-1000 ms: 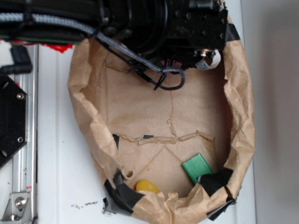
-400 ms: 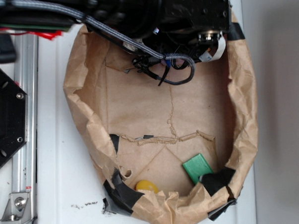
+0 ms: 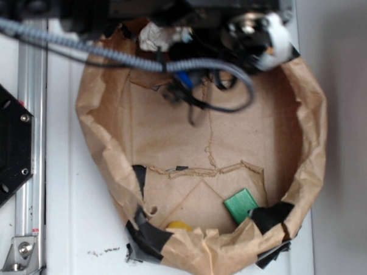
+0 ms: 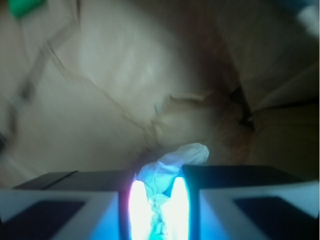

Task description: Grab the white paper.

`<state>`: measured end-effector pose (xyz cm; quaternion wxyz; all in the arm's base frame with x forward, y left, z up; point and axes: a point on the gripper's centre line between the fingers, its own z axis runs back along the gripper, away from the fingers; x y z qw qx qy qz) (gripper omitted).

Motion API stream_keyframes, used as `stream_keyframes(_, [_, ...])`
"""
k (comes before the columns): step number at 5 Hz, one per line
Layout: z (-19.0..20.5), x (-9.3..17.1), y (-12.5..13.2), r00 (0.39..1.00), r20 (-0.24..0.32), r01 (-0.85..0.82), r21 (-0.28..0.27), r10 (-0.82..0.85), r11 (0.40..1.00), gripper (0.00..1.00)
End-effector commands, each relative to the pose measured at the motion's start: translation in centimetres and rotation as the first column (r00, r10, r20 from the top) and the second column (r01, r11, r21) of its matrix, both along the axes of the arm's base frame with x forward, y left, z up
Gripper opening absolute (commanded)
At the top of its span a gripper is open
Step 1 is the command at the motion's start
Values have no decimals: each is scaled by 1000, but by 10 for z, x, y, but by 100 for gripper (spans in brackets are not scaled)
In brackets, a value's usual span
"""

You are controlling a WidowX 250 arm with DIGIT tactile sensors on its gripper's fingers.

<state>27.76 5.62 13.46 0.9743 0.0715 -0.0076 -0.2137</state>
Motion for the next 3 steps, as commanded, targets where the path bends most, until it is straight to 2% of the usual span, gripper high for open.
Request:
stream_keyframes(1, [84,5,-63,881,241,-372,-177,407,911,0])
stream_keyframes(2, [84,4,-59,818,229,-472,-256,527,844,0])
stream_keyframes(3, [77,-1,-52,792,229,-505,-274,565,819,0])
